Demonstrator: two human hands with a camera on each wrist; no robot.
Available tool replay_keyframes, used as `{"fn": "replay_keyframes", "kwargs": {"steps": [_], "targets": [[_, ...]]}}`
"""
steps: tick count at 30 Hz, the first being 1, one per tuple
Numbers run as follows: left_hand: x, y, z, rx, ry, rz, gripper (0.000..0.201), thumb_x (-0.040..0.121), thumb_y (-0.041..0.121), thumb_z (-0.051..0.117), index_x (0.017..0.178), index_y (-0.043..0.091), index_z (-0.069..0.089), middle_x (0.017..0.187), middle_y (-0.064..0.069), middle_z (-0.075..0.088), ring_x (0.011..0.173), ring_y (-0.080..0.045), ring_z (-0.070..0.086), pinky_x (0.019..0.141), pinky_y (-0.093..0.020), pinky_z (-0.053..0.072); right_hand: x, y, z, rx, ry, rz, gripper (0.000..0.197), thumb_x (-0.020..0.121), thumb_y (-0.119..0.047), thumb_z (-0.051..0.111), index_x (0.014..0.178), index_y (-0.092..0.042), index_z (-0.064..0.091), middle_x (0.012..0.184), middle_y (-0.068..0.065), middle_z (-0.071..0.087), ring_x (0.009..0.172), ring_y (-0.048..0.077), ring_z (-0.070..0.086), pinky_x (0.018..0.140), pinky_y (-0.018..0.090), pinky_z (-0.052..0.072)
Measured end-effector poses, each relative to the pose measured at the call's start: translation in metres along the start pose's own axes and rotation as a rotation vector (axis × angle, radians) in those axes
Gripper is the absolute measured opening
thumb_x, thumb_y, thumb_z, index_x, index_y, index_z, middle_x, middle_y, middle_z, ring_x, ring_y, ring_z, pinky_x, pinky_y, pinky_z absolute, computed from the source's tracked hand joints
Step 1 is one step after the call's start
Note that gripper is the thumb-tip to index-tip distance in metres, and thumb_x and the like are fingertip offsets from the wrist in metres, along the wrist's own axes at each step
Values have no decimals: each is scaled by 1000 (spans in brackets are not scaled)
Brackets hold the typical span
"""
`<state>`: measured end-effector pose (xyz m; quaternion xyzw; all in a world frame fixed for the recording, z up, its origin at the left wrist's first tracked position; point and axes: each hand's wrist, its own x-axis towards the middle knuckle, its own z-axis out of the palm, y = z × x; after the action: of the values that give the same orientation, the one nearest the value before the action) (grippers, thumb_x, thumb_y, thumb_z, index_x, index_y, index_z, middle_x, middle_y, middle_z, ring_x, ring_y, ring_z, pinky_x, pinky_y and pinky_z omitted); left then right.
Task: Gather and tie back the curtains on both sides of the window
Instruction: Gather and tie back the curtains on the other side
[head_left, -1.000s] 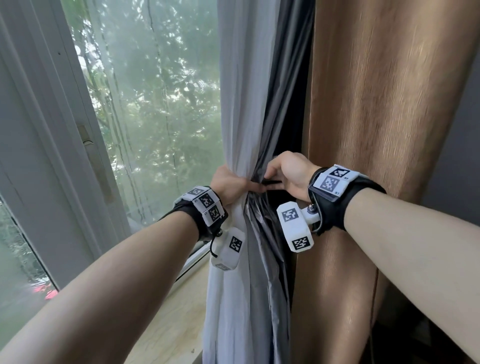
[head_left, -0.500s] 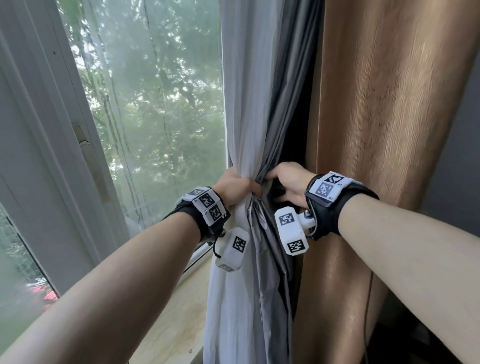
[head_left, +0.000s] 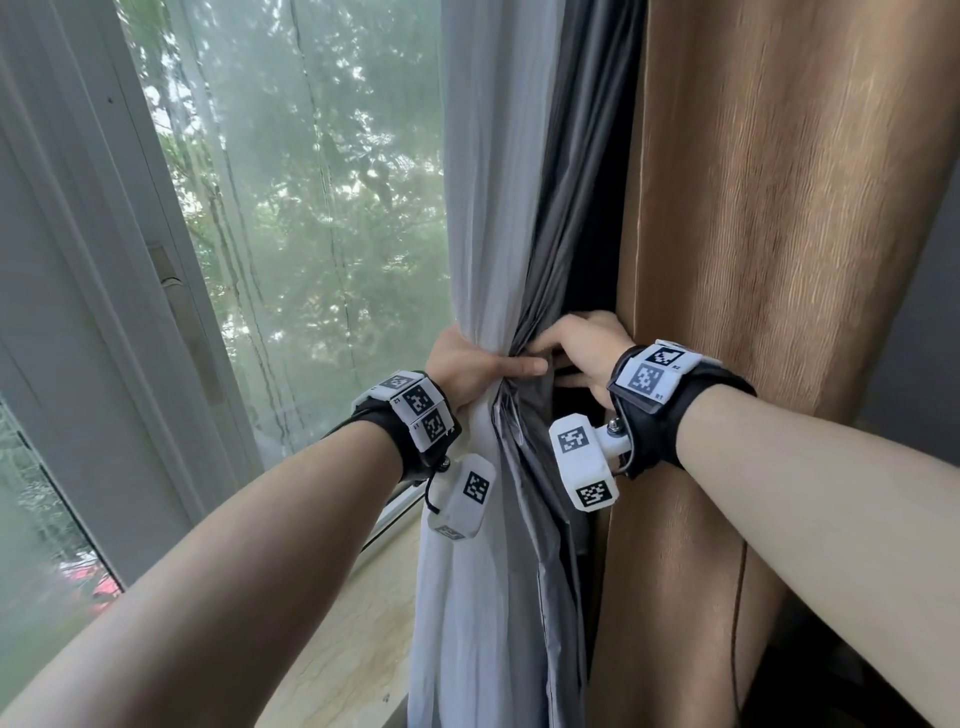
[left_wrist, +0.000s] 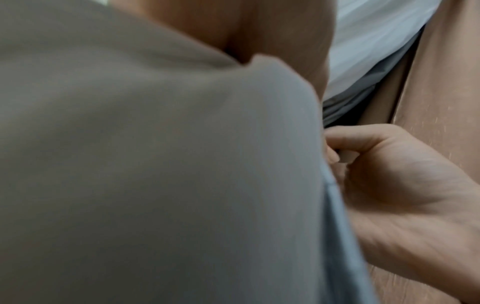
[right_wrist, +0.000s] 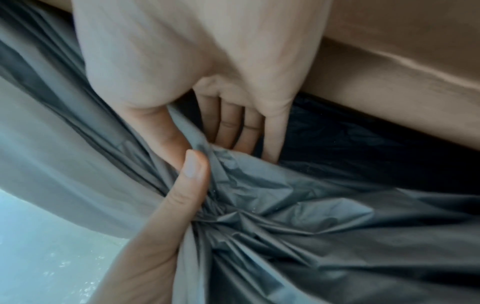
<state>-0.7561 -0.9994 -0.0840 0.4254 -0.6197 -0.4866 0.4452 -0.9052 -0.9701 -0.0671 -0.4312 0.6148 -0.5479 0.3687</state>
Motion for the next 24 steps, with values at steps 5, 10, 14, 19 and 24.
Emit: {"fn": "replay_keyframes", "kwargs": {"steps": [5,10,14,19,24], "targets": [[-2,4,0,-25,-44,49,48,66,-2,94,107,8,72,84,3,76,66,0,73,59,-14,56,-4,-6,1,58,-79,19,12,78,6,57,78,-1,67,91,26,73,88,37,73,85,46,64],[-1,4,-3,27,-72,42,48,65,-10,91,107,7,74,88,0,77,72,-4,75,61,-15,56,-6,-9,0,152,-187,48,36,82,9,47,108,7,72,108,23,78,104,40,75,93,46,59],[4,4,-6,143,-30,-37,44,62,-6,90,102,5,75,92,-11,77,85,-26,77,70,-33,64,-8,-14,0,52,-134,66,30,86,3,48,100,2,74,99,20,80,96,33,78,94,43,57],[-2,7,-8,181,-51,-71,37,64,-6,83,100,-1,73,98,-23,77,86,-38,76,78,-52,65,2,-12,-4,-118,17,93,47,69,-18,71,114,-7,72,119,11,71,113,31,64,99,48,54],[-5,8,-7,179,-133,-86,47,59,-2,78,105,-4,72,94,-23,74,93,-43,74,80,-58,63,-5,2,9,-23,-84,176,25,83,-3,60,105,-5,73,114,16,74,102,33,67,91,46,54]]}}
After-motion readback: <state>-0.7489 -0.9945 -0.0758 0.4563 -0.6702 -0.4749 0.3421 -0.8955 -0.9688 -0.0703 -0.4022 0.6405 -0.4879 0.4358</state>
